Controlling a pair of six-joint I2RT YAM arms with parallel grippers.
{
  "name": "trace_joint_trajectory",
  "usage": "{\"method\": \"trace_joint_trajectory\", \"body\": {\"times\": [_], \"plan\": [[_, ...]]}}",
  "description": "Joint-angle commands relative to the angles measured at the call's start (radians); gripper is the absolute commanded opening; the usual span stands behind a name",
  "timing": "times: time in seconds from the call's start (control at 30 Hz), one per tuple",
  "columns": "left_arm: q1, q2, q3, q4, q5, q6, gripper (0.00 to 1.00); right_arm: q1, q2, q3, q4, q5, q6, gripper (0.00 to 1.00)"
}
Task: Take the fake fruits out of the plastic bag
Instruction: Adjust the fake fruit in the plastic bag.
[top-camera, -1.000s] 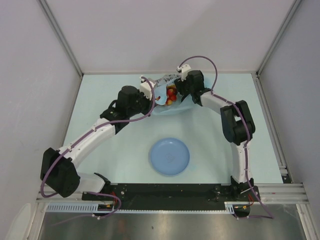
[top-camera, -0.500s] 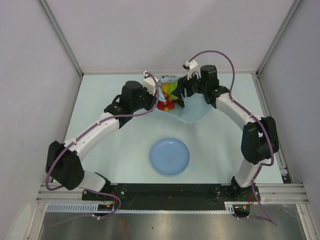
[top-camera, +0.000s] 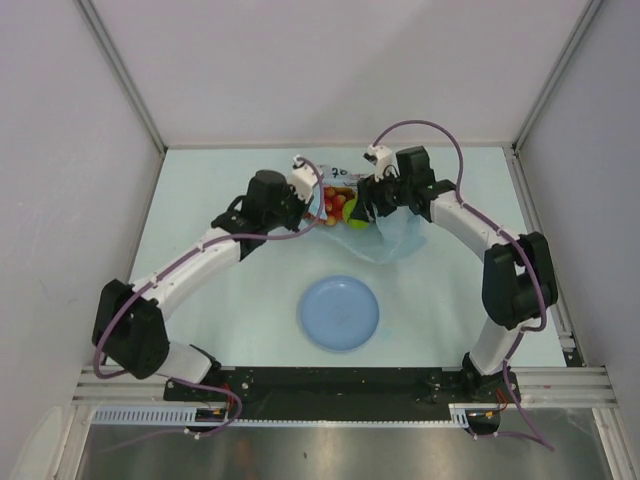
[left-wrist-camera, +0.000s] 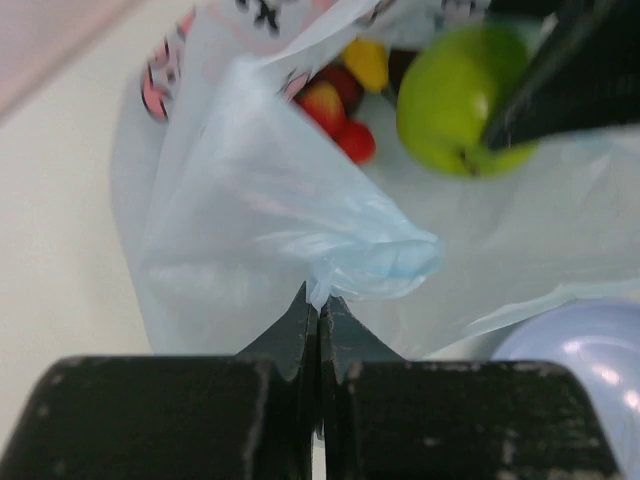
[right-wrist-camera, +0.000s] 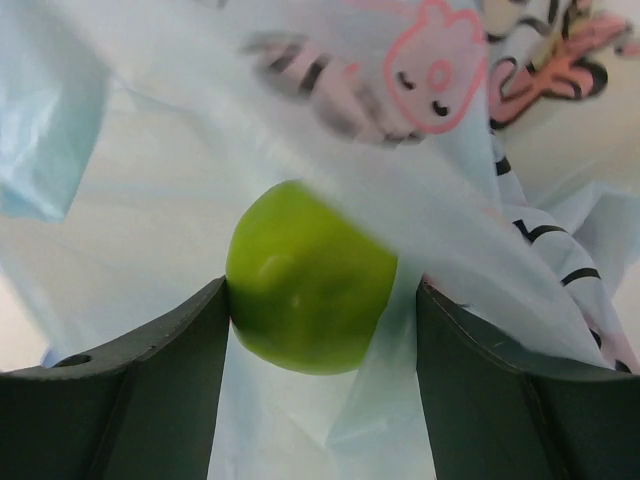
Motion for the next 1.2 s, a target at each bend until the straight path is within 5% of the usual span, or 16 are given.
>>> {"method": "trace_joint_trajectory", "body": {"times": [0.0, 0.2, 0.3, 0.4, 0.53, 0.7, 1.0, 1.17], "plan": [[-0.013, -0.12, -0.19, 0.086, -0.002, -0.08, 0.01, -0.049, 0.032, -0.041, -0.084, 0.087, 0.018, 0.4], [-0.015, -0.096, -0.265, 0.08, -0.025, -0.047, 0.0, -0.056, 0.043, -0.065, -0.055, 0.058, -0.051, 0.48], [-0.015, -0.055, -0.213, 0.066, -0.007, -0.068, 0.0, -0.053, 0.017, -0.055, -0.057, 0.072, -0.033, 0.82], [-0.019, -0.004, -0.144, 0.072, 0.004, -0.087, 0.0, -0.056, -0.024, 0.022, -0.181, 0.018, -0.088, 1.0], [-0.027, 0.073, -0.024, 0.04, -0.001, -0.099, 0.0, -0.043, -0.121, 0.079, -0.304, 0.014, -0.2, 0.98], [-0.028, 0.113, 0.034, 0.009, -0.008, -0.102, 0.0, 0.048, -0.199, 0.025, -0.325, 0.092, -0.462, 0.72], [-0.027, 0.131, 0.061, -0.045, 0.045, -0.163, 0.0, 0.149, -0.104, -0.009, -0.176, 0.104, -0.564, 0.68], [-0.027, 0.122, 0.055, -0.043, 0.05, -0.173, 0.0, 0.152, 0.011, -0.009, -0.111, 0.225, -0.539, 0.77]]}}
